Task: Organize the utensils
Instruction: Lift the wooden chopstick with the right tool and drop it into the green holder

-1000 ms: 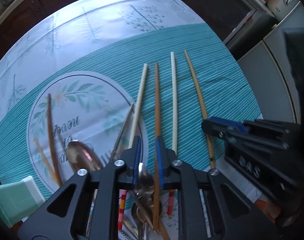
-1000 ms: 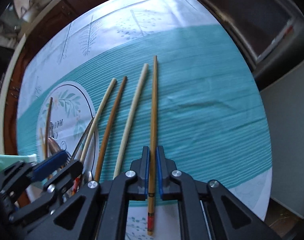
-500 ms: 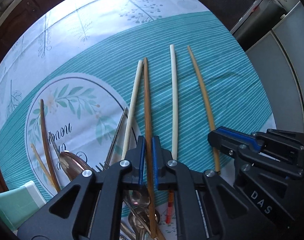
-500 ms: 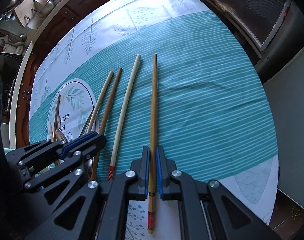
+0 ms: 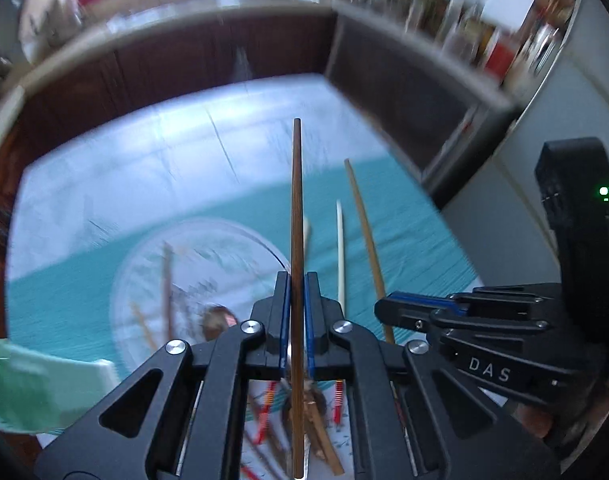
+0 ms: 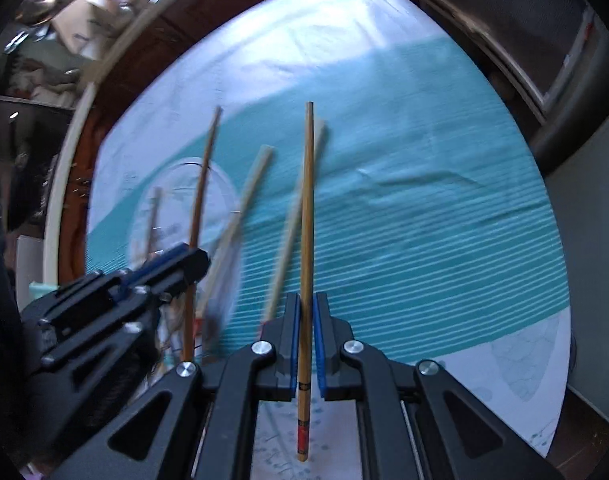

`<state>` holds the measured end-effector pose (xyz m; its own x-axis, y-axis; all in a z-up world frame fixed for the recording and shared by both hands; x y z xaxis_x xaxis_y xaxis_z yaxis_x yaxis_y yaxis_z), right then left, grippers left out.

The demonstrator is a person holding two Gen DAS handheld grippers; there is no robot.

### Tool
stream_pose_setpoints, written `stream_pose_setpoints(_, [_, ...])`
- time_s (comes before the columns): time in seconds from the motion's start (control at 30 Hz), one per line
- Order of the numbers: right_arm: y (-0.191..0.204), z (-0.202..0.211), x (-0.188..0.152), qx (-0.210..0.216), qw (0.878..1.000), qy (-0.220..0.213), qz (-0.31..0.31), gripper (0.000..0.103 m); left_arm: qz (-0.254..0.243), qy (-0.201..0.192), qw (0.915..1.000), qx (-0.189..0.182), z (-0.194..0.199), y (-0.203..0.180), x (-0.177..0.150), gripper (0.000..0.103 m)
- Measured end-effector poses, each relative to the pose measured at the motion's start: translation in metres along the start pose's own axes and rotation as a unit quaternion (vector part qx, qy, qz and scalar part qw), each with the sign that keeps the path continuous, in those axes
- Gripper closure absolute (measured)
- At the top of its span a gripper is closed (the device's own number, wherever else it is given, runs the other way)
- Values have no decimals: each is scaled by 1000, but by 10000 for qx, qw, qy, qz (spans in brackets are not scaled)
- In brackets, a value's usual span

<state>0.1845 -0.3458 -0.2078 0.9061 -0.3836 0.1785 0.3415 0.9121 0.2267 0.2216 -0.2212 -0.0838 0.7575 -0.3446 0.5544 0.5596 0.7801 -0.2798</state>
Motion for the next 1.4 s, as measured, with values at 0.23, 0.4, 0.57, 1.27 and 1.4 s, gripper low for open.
stream_pose_setpoints(0.23, [57,88,-17,746,9864,-1297,686,97,-197,-2158,9734,743,134,31,-14,99])
stream_pose_setpoints(0.4, [118,138,-36,1290,9523,-2453,1275,97,-220,-3238,9382,1204,202,73,-35,99])
stream_pose_setpoints(0.57, [188,151,-48,1736,9107,-3306,1764,97,-34,-3807,9122,1517,241,141,-64,99])
stream_pose_setpoints(1.27, [321,68,-84,1898,8481,-4308,2430,97,351,-4176,8992,1257,209,294,-138,99])
stream_pose_setpoints(1.4, [322,52,-97,1850,8443,-4216,2742,97,382,-4014,9065,1252,200,286,-151,97])
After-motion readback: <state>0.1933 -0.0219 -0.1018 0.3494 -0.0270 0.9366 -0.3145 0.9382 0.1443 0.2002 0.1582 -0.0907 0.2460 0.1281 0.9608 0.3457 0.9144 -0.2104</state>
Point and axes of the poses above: each gripper's, at about its wrist camera, not at the fingertips, and z roughly against the way its jaws point, y to its left, x to its top, the point moved 1 cm from there along -z, roughly the way its jaws point, and after that the axes turned 11 degrees about -x, right-handed, at the moved point
